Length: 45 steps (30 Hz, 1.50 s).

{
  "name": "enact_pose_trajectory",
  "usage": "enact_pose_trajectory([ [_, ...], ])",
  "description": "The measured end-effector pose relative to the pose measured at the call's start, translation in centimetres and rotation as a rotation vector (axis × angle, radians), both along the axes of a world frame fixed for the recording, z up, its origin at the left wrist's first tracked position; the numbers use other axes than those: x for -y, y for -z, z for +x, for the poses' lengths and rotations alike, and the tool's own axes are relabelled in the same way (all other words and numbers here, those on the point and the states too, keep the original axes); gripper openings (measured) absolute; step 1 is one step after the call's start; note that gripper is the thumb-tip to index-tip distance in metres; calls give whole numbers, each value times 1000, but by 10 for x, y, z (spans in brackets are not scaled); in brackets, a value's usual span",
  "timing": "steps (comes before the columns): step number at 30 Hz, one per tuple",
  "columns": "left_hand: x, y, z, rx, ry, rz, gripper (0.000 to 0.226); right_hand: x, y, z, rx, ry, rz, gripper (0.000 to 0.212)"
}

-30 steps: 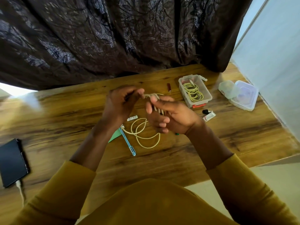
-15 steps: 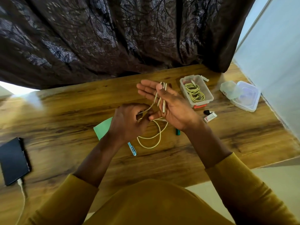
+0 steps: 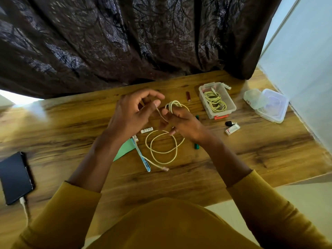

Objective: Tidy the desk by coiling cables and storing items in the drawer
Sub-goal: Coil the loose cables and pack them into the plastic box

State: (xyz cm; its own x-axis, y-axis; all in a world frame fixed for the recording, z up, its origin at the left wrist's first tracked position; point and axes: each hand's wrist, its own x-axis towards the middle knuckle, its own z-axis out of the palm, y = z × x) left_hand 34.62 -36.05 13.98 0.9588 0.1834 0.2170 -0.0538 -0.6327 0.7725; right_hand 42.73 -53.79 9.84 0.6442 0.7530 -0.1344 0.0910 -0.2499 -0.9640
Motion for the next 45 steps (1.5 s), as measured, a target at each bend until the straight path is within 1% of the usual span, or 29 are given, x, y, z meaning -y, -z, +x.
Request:
enact_pose_trajectory([
  [1,0,-2,2,12,3,1,16,0,-1,-1,4,-15,-12,41],
  [3,-1,-5,7,52,4,46,15,0,-4,-4,-46,-32,31,43],
  [7,-4,-5,14,96,20,78,18,1,-12,-7,-324,-35,186,43],
  [11,0,1,15,111,6,73,23,4,-19,-3,-717,-149,425,43],
  [13,5,5,13,148,-15,59,23,6,-25,-1,-866,-208,557,43],
  [15,13,8,8,173,-39,69,21,8,-30,2,-949,-251,719,41],
  [18,25,18,-1,90,-16,36,25,9,-40,9,-992,-242,926,39],
  [20,31,25,-6,39,42,26,26,10,-43,13,-938,-153,953,38],
  [22,34,29,-9,18,82,37,26,12,-43,15,-802,-55,899,38],
  [24,36,28,-10,-6,92,83,27,11,-40,16,-701,-37,847,40],
  [28,35,23,-13,-47,137,248,28,8,-32,14,-583,-33,740,47],
  [30,33,18,-13,-44,144,305,31,6,-30,12,-461,20,636,47],
  [33,28,8,-11,-51,105,378,34,5,-28,4,-185,120,396,44],
  [35,23,1,-11,-13,91,380,33,5,-28,-2,-87,145,243,39],
  [37,19,-5,-10,56,102,352,28,5,-30,-6,-84,138,177,35],
  [40,13,-11,-8,94,99,266,24,3,-31,-11,-121,89,170,39],
  [43,9,-11,-7,135,72,112,20,3,-28,-12,-152,25,160,44],
  [45,6,-10,-4,181,33,11,18,3,-25,-13,-225,-6,175,48],
])
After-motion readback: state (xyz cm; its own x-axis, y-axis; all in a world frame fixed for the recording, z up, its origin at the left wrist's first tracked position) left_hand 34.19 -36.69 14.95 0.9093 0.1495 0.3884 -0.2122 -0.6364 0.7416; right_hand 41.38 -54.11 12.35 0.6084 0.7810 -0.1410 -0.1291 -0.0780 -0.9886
